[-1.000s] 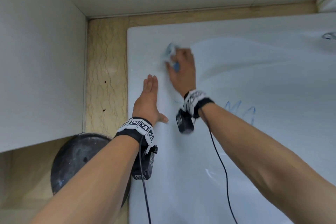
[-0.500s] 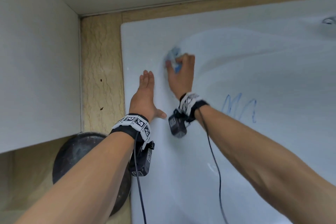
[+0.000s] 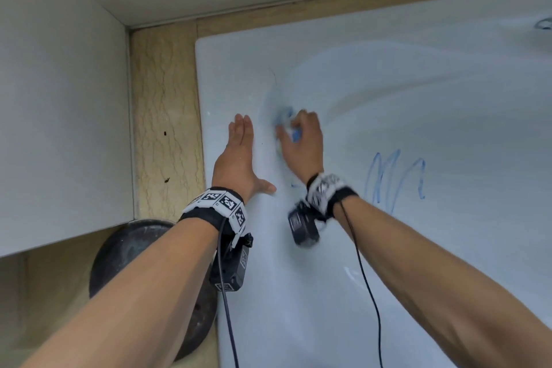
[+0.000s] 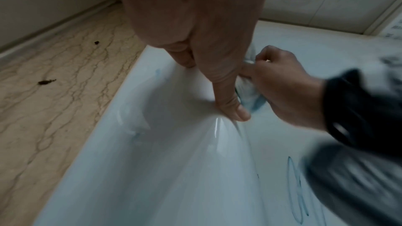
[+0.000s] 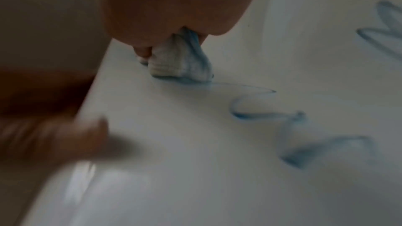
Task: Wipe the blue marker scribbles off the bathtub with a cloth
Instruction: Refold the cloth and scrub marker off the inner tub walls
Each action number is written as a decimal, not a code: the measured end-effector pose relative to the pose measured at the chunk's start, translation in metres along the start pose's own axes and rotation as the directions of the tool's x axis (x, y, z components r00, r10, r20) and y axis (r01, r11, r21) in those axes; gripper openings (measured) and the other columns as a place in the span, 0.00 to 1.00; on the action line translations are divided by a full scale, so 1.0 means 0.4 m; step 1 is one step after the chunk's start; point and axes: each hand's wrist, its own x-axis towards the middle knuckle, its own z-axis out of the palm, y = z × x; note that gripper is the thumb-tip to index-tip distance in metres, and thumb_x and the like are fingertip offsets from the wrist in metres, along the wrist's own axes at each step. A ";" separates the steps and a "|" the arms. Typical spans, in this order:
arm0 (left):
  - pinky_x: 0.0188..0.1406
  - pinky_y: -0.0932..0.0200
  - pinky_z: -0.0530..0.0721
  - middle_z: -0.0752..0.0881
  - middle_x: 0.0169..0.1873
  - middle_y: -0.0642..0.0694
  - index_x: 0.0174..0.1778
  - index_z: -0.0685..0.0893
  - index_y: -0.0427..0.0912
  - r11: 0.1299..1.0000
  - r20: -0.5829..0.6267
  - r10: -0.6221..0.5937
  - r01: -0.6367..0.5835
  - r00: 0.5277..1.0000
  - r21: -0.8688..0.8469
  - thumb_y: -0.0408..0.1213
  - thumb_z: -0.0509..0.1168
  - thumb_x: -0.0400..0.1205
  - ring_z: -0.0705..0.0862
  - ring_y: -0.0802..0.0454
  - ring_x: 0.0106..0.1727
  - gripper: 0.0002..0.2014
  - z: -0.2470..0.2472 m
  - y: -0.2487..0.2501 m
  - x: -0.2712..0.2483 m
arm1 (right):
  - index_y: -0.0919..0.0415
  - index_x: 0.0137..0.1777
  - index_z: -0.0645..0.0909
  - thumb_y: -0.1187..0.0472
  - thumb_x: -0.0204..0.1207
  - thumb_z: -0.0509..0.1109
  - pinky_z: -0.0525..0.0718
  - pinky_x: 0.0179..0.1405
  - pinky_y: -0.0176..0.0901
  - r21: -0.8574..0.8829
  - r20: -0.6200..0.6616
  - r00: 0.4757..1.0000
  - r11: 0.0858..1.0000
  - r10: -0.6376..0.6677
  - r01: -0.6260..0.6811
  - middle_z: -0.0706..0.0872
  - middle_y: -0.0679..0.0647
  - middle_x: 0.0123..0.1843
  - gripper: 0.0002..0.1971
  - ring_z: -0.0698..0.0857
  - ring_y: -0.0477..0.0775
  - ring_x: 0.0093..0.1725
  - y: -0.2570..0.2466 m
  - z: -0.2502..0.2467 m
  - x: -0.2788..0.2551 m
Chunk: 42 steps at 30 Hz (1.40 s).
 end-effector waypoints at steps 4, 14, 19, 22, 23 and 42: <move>0.79 0.59 0.62 0.31 0.85 0.49 0.87 0.32 0.44 1.000 -0.011 0.015 -0.015 1.000 0.026 0.55 0.86 0.57 0.35 0.53 0.86 0.77 -0.003 -0.003 0.000 | 0.60 0.41 0.74 0.55 0.78 0.77 0.69 0.39 0.32 0.032 0.215 0.962 0.986 -0.166 0.163 0.75 0.51 0.45 0.14 0.74 0.46 0.40 0.041 -0.044 -0.056; 0.80 0.57 0.60 0.31 0.86 0.50 0.87 0.33 0.42 0.998 0.003 0.007 -0.007 1.000 0.065 0.56 0.86 0.56 0.35 0.54 0.86 0.78 -0.003 0.000 0.005 | 0.53 0.39 0.72 0.58 0.74 0.78 0.70 0.41 0.38 0.094 0.033 0.984 0.980 0.175 -0.178 0.78 0.51 0.43 0.14 0.76 0.48 0.41 0.058 -0.008 0.004; 0.80 0.58 0.57 0.31 0.86 0.49 0.87 0.33 0.42 0.997 0.006 0.014 -0.015 1.000 0.069 0.56 0.86 0.56 0.34 0.53 0.86 0.78 -0.003 -0.001 0.009 | 0.52 0.38 0.72 0.55 0.72 0.78 0.71 0.41 0.37 0.144 0.002 0.994 0.983 0.111 -0.110 0.77 0.46 0.40 0.15 0.76 0.45 0.39 0.066 -0.007 0.003; 0.80 0.59 0.56 0.31 0.85 0.50 0.87 0.32 0.43 0.997 0.004 0.003 -0.003 1.000 0.079 0.56 0.86 0.56 0.34 0.54 0.86 0.78 0.000 0.000 0.009 | 0.57 0.39 0.70 0.58 0.72 0.76 0.69 0.43 0.39 0.126 -0.048 0.935 0.930 0.352 -0.344 0.75 0.45 0.36 0.15 0.76 0.50 0.40 0.114 -0.022 0.072; 0.80 0.59 0.55 0.31 0.85 0.50 0.87 0.32 0.43 0.997 0.003 0.001 -0.001 1.000 0.079 0.56 0.86 0.56 0.34 0.54 0.86 0.78 0.002 -0.001 0.010 | 0.56 0.39 0.70 0.59 0.72 0.77 0.69 0.43 0.39 0.105 -0.048 0.939 0.937 0.340 -0.334 0.76 0.47 0.37 0.15 0.76 0.50 0.40 0.104 -0.021 0.063; 0.81 0.57 0.56 0.42 0.87 0.53 0.89 0.43 0.45 1.000 -0.032 0.004 -0.004 0.999 0.010 0.53 0.84 0.63 0.43 0.57 0.87 0.67 0.048 -0.027 -0.113 | 0.58 0.39 0.76 0.59 0.74 0.79 0.74 0.39 0.36 0.183 0.097 0.994 0.983 -0.049 0.030 0.80 0.50 0.43 0.13 0.78 0.48 0.40 0.000 -0.017 -0.097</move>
